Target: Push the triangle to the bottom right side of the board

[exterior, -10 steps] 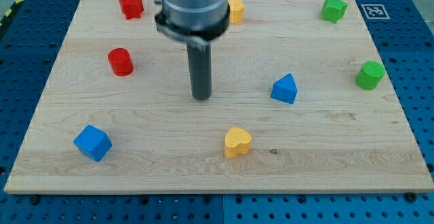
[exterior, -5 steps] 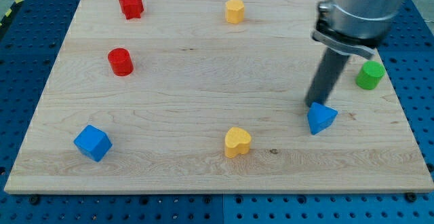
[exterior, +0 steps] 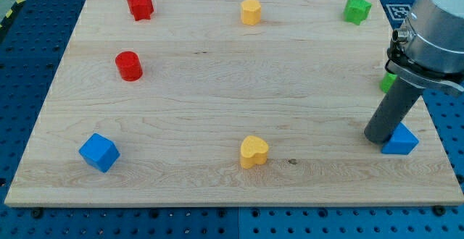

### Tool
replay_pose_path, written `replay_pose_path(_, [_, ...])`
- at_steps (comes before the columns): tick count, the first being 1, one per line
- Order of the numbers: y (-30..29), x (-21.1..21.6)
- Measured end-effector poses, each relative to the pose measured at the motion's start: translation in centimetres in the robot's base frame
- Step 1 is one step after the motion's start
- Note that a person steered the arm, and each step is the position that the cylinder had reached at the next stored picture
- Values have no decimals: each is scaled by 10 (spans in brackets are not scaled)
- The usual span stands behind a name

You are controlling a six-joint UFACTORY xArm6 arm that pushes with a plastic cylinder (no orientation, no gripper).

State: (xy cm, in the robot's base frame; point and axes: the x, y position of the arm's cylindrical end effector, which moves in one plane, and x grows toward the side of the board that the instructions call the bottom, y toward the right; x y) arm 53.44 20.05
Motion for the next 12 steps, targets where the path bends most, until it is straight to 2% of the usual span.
replay_pose_path(1, [-22, -9])
replay_pose_path(2, [-17, -17])
replay_pose_path(5, [5, 23])
replay_pose_path(6, [-11, 15])
replay_pose_path(7, [-18, -14])
replay_pose_path(9, [3, -33])
replay_pose_path(12, [16, 6])
